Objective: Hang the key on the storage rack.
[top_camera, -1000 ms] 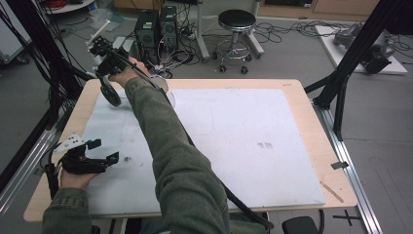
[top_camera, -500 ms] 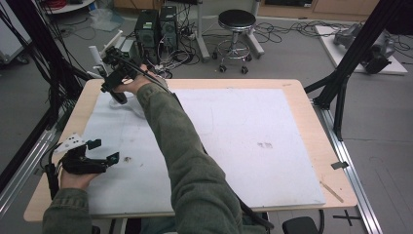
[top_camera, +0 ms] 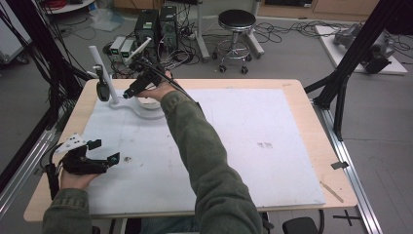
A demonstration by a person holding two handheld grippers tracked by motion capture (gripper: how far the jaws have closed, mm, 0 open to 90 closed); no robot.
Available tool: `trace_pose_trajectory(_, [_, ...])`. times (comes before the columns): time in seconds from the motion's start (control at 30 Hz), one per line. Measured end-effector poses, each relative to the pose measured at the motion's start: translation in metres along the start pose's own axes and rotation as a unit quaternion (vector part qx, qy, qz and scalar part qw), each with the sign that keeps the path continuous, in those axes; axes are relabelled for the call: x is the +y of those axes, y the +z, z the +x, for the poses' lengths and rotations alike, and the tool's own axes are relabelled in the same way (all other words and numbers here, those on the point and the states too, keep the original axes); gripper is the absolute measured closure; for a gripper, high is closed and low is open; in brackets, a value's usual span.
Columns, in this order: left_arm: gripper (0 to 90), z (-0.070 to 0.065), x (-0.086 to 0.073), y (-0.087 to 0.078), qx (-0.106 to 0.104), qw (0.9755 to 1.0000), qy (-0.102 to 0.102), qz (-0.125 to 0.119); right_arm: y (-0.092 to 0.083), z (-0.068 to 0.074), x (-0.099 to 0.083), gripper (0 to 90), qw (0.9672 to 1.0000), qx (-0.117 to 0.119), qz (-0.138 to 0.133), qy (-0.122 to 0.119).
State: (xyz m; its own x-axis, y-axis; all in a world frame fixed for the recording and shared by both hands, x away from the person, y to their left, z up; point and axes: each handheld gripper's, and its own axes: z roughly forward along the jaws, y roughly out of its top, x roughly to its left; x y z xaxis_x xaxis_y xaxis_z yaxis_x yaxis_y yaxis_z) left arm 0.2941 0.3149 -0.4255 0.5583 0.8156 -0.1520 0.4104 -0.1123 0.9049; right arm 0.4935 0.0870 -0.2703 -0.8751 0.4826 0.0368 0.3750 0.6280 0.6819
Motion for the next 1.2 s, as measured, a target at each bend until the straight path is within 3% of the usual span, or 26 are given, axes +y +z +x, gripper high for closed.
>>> trace_pose_trajectory(0.2, [1.7, -0.001, 0.000, 0.000, 0.000, 1.0000, 0.001, 0.001, -0.016, -0.010, -0.021, 0.5, 0.9998, -0.003, -0.011, 0.014])
trace_pose_trajectory(0.53, [1.7, -0.003, 0.000, 0.000, 0.000, 1.0000, 0.002, 0.006, -0.044, -0.022, -0.077, 0.5, 0.9983, -0.011, -0.033, 0.047])
trace_pose_trajectory(0.83, [1.7, -0.004, -0.001, 0.001, 0.002, 0.9999, 0.004, 0.014, -0.062, -0.030, -0.116, 0.5, 0.9973, -0.036, -0.024, 0.059])
trace_pose_trajectory(1.2, [1.7, -0.004, -0.001, 0.002, 0.002, 0.9997, 0.008, 0.024, -0.085, -0.047, -0.159, 0.5, 0.9946, -0.045, -0.032, 0.088])
